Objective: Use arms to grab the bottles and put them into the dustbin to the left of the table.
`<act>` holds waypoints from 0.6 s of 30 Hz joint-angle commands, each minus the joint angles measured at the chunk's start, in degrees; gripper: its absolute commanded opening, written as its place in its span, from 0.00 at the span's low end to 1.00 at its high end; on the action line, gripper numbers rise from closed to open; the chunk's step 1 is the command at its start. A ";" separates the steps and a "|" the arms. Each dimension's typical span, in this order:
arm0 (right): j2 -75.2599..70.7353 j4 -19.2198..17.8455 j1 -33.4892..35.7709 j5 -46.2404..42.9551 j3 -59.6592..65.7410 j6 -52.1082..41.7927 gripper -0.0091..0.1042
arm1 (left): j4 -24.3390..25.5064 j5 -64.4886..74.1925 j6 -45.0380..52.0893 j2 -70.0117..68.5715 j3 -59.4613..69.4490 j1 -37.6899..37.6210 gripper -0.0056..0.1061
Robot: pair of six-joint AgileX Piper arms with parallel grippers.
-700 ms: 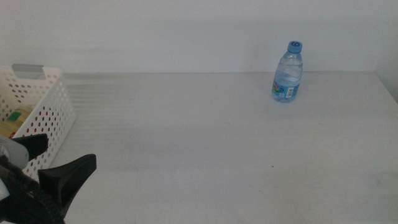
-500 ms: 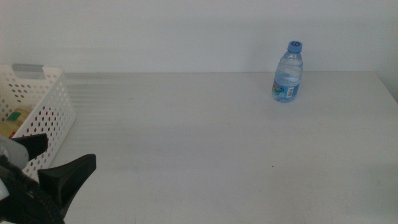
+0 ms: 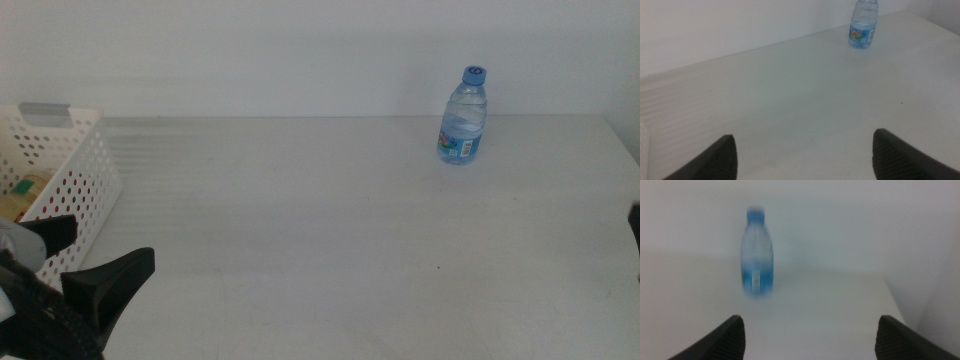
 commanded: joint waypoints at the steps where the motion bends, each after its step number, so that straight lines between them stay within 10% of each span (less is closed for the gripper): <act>1: 6.59 -0.66 -0.35 -17.33 -2.18 1.12 0.68 | -0.27 -4.15 -0.74 0.24 -1.61 -0.21 0.82; 11: 33.41 -14.14 -0.35 -54.41 -2.55 18.68 0.68 | -0.27 -4.15 -0.74 0.24 -1.61 -0.21 0.82; 18: 46.09 -20.65 -0.29 -47.53 -11.99 16.73 0.68 | -0.27 -4.15 -0.74 0.24 -1.61 -0.21 0.82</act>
